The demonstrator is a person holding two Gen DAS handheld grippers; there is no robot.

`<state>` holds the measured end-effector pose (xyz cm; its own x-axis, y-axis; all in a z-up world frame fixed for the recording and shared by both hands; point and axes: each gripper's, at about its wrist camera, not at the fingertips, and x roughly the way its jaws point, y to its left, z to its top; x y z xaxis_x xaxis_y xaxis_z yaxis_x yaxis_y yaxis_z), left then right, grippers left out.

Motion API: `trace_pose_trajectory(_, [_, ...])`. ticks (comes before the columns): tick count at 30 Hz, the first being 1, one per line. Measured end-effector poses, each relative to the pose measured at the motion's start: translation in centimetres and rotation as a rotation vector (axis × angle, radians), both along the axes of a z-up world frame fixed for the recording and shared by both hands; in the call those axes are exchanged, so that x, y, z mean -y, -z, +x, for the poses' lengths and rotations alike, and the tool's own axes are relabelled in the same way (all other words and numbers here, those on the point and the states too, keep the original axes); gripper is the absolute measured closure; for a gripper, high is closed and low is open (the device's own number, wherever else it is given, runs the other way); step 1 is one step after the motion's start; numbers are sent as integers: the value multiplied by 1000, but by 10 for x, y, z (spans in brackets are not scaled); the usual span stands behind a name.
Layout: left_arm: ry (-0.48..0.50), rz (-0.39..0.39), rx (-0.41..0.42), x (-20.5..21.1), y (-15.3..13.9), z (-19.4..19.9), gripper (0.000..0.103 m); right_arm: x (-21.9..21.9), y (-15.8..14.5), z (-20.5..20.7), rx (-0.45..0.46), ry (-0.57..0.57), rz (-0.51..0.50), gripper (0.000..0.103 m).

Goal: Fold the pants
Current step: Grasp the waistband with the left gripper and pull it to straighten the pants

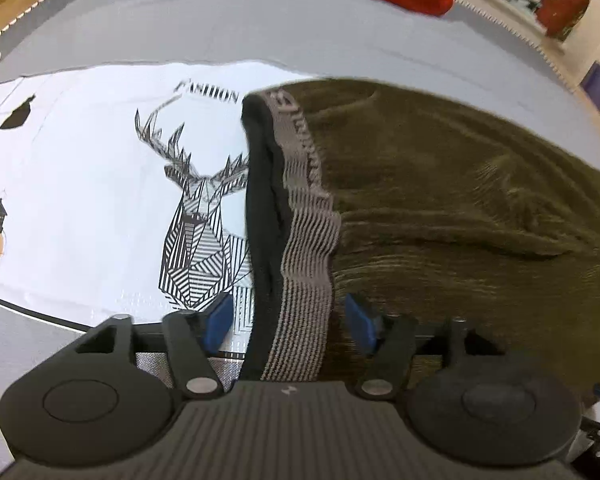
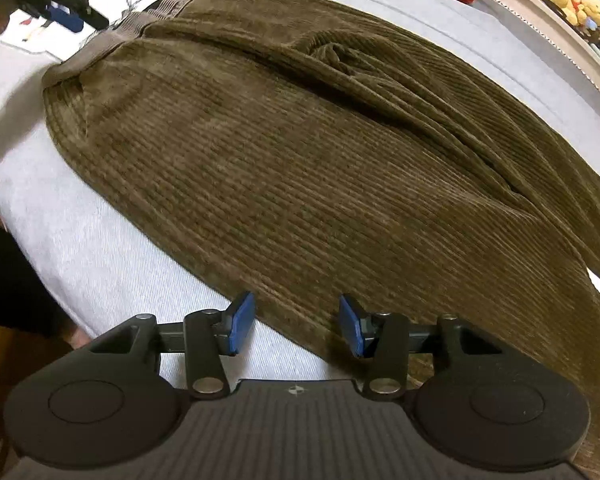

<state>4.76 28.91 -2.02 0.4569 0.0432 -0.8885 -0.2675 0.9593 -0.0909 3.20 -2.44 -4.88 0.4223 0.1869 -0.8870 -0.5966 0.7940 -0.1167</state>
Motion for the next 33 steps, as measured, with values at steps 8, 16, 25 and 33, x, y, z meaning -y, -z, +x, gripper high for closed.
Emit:
trace_pose_trajectory(8, [50,-11,-94,3,31,14,57,18,-2,6,-2,98,34,53])
trace_pose_trajectory(16, [-31,-65,-54,-21,19,-5,89,44,6,17,-30,212,40,54])
trace_pose_trajectory(25, [-23,-19,-36,-31,5,-37,72,56,19,19,-65,204,-6,52])
trace_pose_trajectory(33, [79,-68,124,-4,-23,-28,73,63,14,19,-56,239,4,50])
